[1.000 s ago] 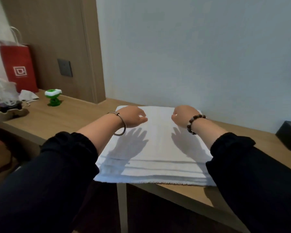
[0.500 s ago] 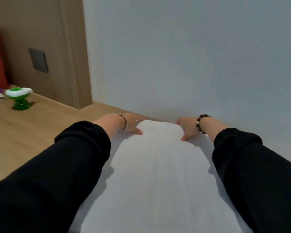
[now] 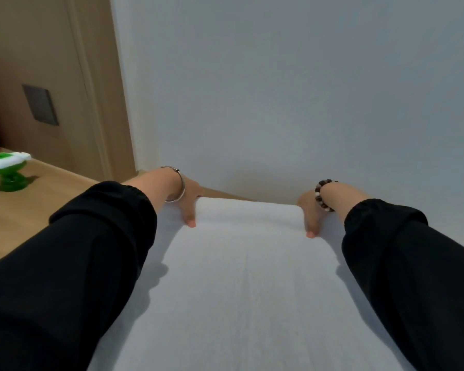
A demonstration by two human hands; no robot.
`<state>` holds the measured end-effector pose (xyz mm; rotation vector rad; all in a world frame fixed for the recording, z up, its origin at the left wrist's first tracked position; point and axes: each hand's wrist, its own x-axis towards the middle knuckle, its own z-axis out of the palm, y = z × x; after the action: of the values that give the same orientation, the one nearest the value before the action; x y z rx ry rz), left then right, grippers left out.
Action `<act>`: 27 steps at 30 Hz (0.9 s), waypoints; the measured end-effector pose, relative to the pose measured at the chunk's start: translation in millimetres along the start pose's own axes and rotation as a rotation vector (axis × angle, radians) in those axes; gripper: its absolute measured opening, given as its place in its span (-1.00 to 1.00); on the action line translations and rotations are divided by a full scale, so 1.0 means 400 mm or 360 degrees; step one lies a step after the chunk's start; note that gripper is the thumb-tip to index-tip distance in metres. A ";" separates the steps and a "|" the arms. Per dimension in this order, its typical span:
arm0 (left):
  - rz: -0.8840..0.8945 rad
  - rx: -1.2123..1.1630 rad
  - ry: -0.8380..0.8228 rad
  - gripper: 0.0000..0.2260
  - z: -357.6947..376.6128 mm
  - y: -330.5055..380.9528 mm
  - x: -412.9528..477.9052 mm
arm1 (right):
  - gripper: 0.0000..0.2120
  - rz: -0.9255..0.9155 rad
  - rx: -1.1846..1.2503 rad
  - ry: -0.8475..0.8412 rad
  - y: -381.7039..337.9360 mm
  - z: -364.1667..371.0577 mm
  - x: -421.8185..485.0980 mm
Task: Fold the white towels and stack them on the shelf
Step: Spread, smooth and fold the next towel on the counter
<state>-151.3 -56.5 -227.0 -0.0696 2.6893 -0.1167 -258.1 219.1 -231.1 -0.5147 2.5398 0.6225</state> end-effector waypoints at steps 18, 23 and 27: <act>-0.0051 0.0252 0.2004 -0.73 0.007 0.066 -0.409 | -0.77 0.0239 0.0041 0.2011 0.012 0.023 -0.427; 0.0029 0.0390 0.2119 -0.67 0.124 0.108 -0.519 | -0.77 0.0298 -0.0022 0.2481 -0.049 0.180 -0.519; 0.0107 0.0319 0.2093 -0.68 0.213 0.123 -0.574 | -0.76 0.0318 -0.0011 0.2576 -0.091 0.289 -0.573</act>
<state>91.0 1.9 -209.0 0.2511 3.9477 -0.5810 -13.4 303.0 -214.4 -1.0565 4.1151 0.2197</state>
